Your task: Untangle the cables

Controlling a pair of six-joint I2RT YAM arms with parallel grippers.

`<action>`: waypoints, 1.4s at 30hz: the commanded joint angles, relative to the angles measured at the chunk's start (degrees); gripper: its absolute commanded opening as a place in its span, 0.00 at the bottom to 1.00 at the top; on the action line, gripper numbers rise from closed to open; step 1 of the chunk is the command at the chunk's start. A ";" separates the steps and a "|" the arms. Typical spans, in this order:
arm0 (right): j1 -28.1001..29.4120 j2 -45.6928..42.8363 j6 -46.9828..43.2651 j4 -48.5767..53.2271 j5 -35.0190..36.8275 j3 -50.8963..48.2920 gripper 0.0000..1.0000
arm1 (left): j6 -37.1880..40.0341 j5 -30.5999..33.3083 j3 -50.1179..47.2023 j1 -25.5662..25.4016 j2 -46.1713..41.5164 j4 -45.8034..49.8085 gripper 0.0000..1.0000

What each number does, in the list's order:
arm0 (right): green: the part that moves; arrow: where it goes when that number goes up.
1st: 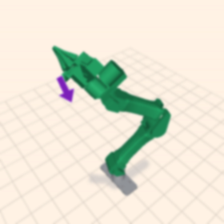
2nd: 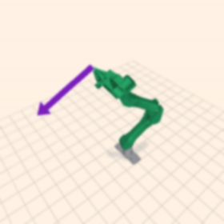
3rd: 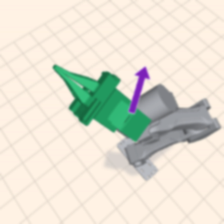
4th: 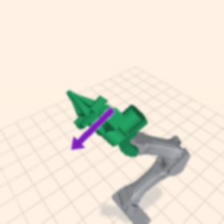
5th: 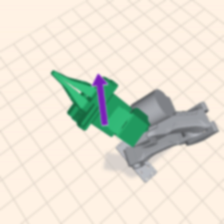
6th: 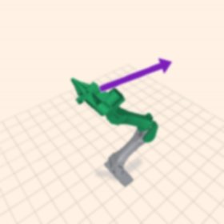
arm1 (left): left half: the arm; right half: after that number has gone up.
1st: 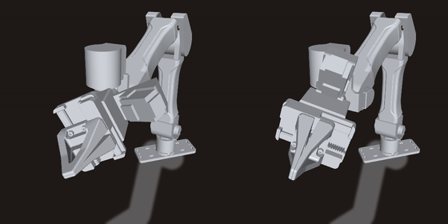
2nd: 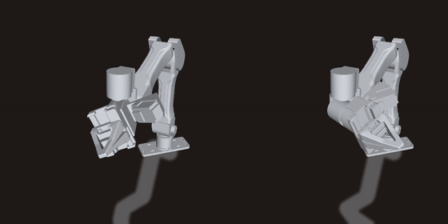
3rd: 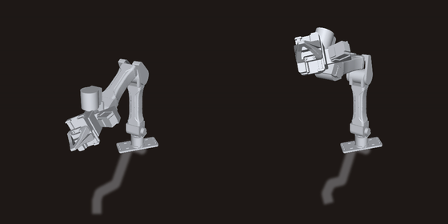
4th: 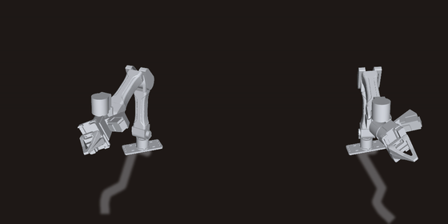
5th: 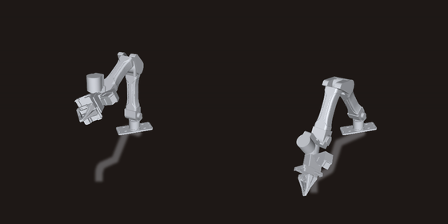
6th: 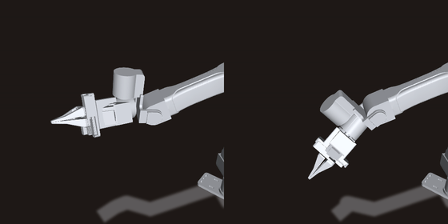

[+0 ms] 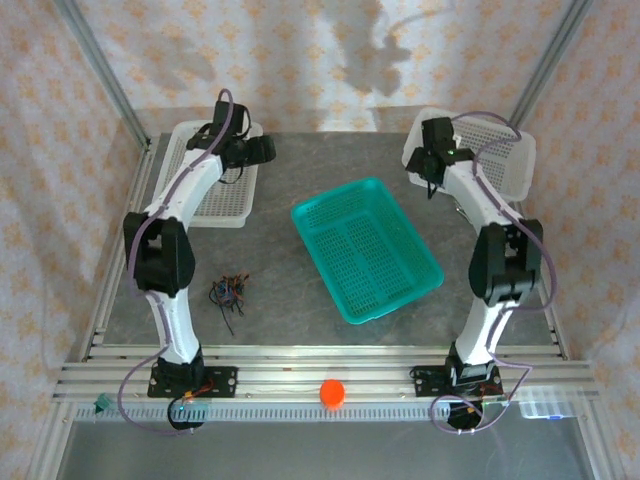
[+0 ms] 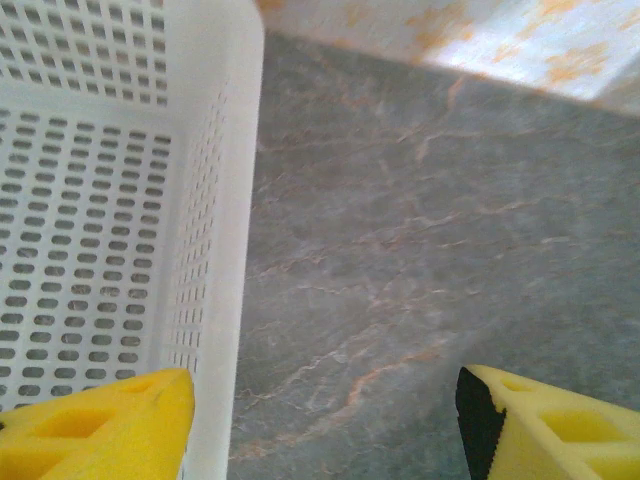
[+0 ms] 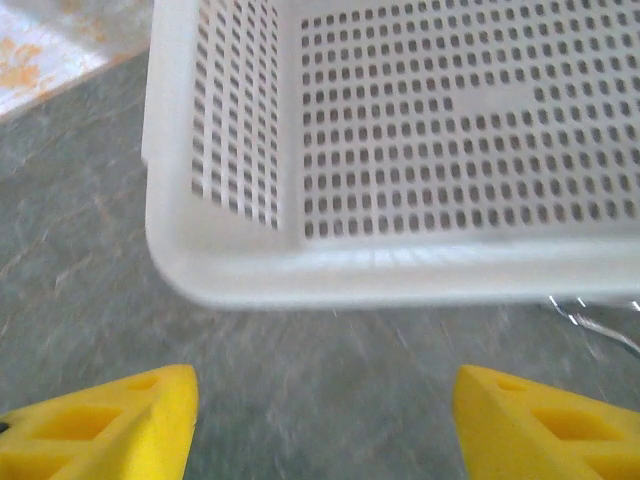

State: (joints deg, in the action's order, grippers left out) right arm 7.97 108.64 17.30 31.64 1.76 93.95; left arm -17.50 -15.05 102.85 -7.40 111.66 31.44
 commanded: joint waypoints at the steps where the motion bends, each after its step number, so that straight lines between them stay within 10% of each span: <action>1: 0.11 7.62 -0.90 2.35 1.46 9.55 0.68 | 0.03 -2.68 -5.92 0.02 -4.68 -4.71 0.73; 21: 0.55 34.71 -6.10 4.81 -2.57 39.96 0.56 | -0.79 -3.06 -17.41 1.30 -14.16 -4.37 0.78; 42: 7.61 30.75 -19.11 5.53 -3.15 40.13 0.18 | 0.27 -4.00 -21.24 1.60 -17.30 -5.77 0.79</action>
State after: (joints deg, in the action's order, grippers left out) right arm 13.34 143.26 0.64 36.86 1.98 134.06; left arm -17.96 -19.31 82.32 -6.31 96.75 26.44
